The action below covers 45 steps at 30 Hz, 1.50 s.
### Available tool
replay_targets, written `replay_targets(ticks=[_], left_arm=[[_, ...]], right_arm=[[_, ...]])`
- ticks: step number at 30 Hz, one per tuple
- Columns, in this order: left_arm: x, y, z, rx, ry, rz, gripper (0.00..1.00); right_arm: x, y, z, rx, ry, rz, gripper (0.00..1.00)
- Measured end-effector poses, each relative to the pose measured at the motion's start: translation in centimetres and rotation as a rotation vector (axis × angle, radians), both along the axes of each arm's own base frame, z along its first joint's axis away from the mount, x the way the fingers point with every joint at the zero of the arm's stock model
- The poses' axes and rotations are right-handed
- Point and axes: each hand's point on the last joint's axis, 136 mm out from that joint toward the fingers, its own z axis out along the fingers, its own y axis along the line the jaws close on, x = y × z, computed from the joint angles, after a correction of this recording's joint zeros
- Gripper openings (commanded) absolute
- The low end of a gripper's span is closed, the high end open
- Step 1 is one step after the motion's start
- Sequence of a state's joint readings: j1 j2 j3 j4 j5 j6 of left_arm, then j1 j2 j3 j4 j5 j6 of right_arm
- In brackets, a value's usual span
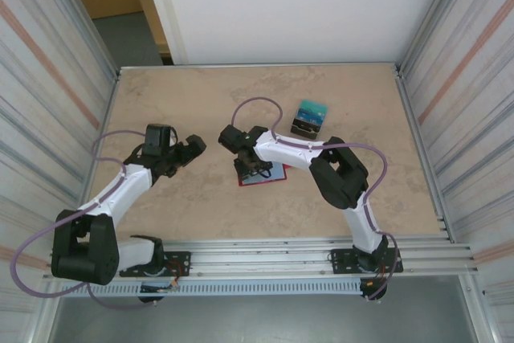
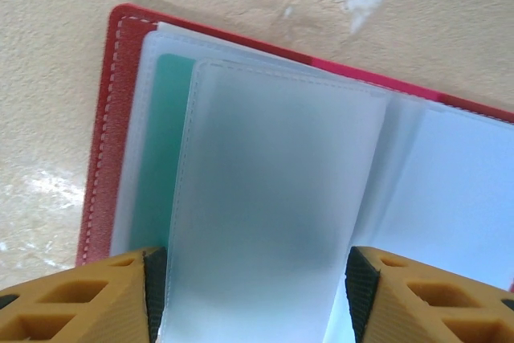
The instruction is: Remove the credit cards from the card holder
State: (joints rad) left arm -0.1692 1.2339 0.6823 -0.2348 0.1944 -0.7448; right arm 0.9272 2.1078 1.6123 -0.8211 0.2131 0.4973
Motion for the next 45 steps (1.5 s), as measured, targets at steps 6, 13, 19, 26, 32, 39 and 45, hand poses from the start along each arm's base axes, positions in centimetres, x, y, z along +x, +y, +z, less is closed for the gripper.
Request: replay_targets(ticks=[6, 13, 19, 26, 32, 39, 45], left_arm=[[0.0, 0.0, 0.0, 0.000, 0.000, 0.000, 0.99], [0.1, -0.3, 0.3, 0.005, -0.007, -0.011, 0.99], [0.7, -4.0, 1.9, 0.058, -0.043, -0.133, 0.99], [0.6, -9.5, 0.0, 0.135, -0.002, -0.290, 0.99], [0.0, -12.8, -2.5, 0.175, 0.069, -0.377, 0.96], [-0.3, -14.6, -4.2, 0.222, 0.105, -0.427, 0.87], [-0.4, -14.6, -5.5, 0.261, 0.135, -0.446, 0.83]], right_arm=[[0.4, -0.5, 0.7, -0.012, -0.028, -0.009, 0.54], [1.1, -2.6, 0.9, -0.034, -0.039, -0.055, 0.46], [1.7, -5.3, 1.0, -0.033, -0.027, -0.119, 0.40], [1.8, -7.4, -0.4, -0.014, 0.019, -0.171, 0.37], [1.4, -8.4, -1.2, -0.003, 0.043, -0.188, 0.31], [1.9, -9.4, -0.7, 0.017, 0.031, -0.216, 0.28], [1.7, -9.9, -1.2, 0.016, 0.042, -0.225, 0.28]])
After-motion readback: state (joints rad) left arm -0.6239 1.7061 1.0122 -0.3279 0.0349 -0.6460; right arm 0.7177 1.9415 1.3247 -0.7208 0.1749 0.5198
